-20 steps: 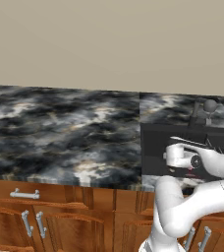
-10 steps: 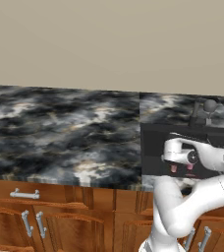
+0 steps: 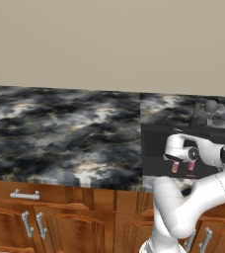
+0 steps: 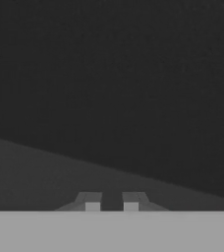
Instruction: Place the large bottle from the dining counter next to the other large bottle outside the sink, and place the small bottle from the dining counter next to the other small bottle inside the sink.
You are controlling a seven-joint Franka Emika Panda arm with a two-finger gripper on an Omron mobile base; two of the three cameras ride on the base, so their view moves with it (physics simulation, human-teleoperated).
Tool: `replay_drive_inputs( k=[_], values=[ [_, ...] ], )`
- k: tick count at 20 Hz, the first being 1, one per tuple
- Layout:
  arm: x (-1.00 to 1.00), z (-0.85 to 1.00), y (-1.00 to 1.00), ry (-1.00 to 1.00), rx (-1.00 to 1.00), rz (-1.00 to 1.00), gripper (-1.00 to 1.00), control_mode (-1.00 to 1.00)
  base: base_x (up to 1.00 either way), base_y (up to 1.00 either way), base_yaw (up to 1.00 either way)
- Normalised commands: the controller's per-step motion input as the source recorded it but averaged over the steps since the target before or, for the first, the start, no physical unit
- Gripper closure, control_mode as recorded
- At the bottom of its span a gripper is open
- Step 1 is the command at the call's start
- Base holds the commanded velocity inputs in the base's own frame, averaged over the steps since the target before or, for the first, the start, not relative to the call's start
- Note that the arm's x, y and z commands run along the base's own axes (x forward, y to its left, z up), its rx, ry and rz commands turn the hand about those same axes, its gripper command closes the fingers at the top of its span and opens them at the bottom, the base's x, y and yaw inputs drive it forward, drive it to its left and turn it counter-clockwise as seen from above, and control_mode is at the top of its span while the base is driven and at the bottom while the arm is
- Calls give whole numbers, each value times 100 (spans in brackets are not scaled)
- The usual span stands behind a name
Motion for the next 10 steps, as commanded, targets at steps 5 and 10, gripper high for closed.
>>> replay_drive_inputs(
  k=[5,10],
  values=[
    [-27,-55,-23,-9,1,0,100,-100,0,0,0],
    [-15,-60,27,-9,-1,1,100,-100,0,0,0]
  ],
)
